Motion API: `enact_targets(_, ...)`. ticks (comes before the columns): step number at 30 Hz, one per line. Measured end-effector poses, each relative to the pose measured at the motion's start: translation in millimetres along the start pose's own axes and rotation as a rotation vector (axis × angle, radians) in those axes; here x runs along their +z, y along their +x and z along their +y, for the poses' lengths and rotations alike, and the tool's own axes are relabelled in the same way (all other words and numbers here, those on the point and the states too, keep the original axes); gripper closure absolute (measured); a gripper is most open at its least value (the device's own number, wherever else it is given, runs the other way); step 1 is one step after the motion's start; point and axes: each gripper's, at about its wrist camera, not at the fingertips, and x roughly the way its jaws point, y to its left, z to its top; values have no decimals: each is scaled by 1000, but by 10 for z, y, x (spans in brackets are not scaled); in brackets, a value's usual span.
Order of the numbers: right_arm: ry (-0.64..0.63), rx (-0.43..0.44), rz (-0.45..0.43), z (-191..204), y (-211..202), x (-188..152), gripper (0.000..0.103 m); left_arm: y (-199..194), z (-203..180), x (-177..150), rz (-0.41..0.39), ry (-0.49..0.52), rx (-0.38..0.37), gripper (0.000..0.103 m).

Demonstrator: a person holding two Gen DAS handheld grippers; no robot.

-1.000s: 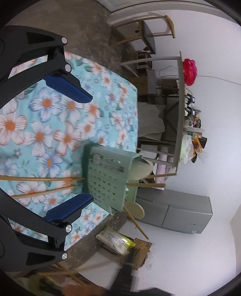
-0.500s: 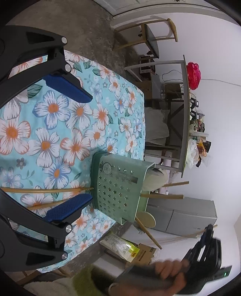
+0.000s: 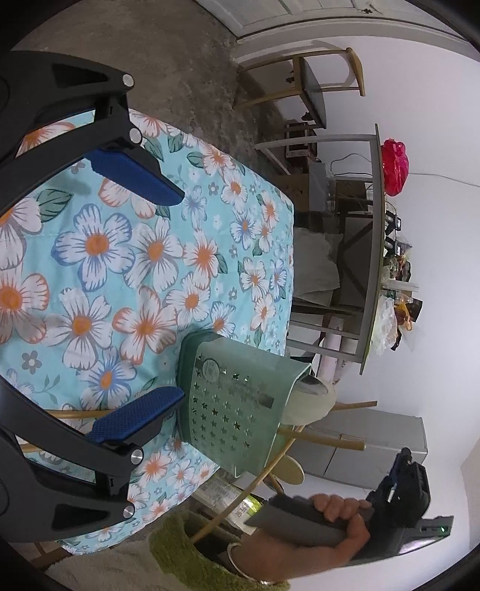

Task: Organize utensils
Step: 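Carry the chopstick in the right gripper up over the green caddy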

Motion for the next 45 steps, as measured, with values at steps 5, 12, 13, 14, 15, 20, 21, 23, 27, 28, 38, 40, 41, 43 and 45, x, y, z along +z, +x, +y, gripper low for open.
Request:
enact_targets(5, -5, 85, 87, -19, -185, 42, 95, 10, -1, 0, -5, 6, -3, 8)
enact_targets(12, -96, 162, 277, -90, -504, -115, 76, 10, -30, -12, 2, 11, -15, 8)
enact_targets(13, -112, 168, 314, -86, -503, -146, 74, 8, -40, -18, 3, 13, -16, 8)
enact_targets(14, -134, 179, 375, -74, -492, -220, 73, -2, -49, -26, 2, 15, -18, 8)
enact_targets(15, -155, 187, 428, -55, -467, -288, 73, -4, -61, -28, 2, 16, -20, 8)
enact_targets(20, -274, 147, 603, 83, -317, -619, 73, -25, -74, -45, 2, 17, -23, 8)
enact_targets(21, -270, 155, 621, 88, -316, -658, 73, -26, -74, -44, 1, 16, -23, 8)
enact_targets(23, -256, 181, 643, 94, -323, -696, 73, -32, -71, -47, -2, 16, -20, 8)
enact_targets(27, -326, 198, 647, 187, -436, -788, 73, -37, -48, -70, 2, 10, -15, 8)
enact_targets(28, -355, 203, 644, 225, -465, -804, 73, -38, -39, -73, 4, 10, -15, 8)
enact_targets(38, -584, 194, 547, 523, -669, -785, 74, -23, -3, -85, 14, 5, -14, 8)
enact_targets(40, -603, 215, 517, 584, -734, -731, 74, -9, 9, -96, 15, 3, -13, 8)
enact_targets(41, -615, 219, 512, 607, -757, -726, 74, -2, 15, -103, 17, 2, -12, 8)
enact_targets(43, -652, 221, 519, 643, -764, -753, 75, 12, 22, -119, 20, -1, -13, 8)
enact_targets(45, -668, 213, 557, 630, -711, -833, 77, 21, 25, -130, 22, -5, -16, 8)
